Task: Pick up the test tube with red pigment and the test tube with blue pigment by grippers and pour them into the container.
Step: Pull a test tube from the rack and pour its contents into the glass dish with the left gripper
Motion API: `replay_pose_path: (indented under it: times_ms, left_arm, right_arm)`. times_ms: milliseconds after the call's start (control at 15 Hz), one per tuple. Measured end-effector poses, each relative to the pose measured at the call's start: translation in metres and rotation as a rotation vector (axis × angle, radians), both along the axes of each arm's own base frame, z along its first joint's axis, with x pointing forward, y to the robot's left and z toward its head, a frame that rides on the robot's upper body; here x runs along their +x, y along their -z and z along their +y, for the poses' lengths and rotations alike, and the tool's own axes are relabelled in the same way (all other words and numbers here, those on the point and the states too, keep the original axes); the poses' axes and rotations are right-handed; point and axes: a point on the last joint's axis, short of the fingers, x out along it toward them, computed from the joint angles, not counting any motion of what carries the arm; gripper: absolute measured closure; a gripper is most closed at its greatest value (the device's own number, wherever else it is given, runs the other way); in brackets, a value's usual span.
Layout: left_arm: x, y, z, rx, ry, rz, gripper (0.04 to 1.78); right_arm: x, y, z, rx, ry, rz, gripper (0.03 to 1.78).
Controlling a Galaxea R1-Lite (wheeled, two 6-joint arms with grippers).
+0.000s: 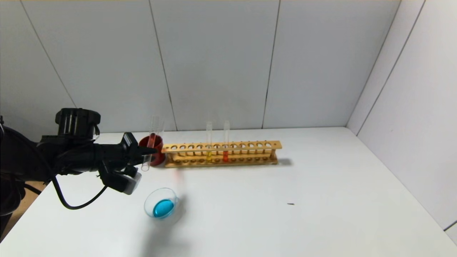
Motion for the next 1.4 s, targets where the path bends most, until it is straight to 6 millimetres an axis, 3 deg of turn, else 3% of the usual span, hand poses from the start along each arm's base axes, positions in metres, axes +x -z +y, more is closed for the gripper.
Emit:
replay_pose_path:
  times_ms: [1400]
  left_arm:
    - [-0.012, 0.001, -0.006, 0.055, 0.062, -0.080, 1.51]
  right_arm:
    - [0.000, 0.000, 0.000, 0.000, 0.001, 0.000, 0.06]
